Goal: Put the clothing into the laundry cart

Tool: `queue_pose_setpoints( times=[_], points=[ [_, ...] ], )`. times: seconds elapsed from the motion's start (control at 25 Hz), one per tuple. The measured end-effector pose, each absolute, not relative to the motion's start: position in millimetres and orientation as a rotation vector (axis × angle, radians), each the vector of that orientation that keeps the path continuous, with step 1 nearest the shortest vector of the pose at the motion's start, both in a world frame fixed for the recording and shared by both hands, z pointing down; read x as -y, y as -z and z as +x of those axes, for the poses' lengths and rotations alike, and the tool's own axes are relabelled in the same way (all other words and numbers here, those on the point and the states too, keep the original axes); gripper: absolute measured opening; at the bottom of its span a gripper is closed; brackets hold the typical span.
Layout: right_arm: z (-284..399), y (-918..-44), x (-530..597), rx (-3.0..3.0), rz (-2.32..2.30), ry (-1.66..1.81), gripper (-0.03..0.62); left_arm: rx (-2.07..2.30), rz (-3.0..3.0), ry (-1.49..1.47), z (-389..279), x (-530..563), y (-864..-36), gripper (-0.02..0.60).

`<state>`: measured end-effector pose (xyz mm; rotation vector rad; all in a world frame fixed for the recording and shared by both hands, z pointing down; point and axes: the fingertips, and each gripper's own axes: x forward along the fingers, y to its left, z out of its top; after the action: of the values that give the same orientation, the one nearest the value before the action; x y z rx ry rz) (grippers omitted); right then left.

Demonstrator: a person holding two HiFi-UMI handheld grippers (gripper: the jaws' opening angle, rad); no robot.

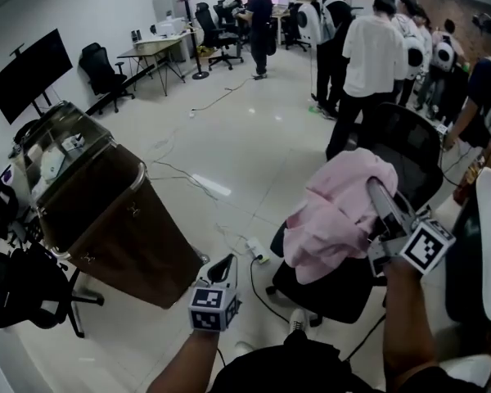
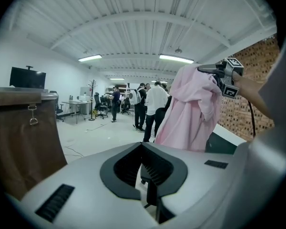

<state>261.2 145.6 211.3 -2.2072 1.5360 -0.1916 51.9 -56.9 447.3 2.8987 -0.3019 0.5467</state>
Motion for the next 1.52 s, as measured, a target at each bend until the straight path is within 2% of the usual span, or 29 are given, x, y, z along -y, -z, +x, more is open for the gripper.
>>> queue_pose_setpoints(
  times=[1.04, 1.52],
  points=[
    [77, -138, 69, -1.998, -1.805, 0.158, 0.107, 0.855, 2.828, -0.415, -162, 190, -400, -0.002],
    [-3, -90, 157, -2.179, -1.579, 0.121, 0.107, 1.096, 2.781, -0.345, -228, 230, -378, -0.002]
  ],
)
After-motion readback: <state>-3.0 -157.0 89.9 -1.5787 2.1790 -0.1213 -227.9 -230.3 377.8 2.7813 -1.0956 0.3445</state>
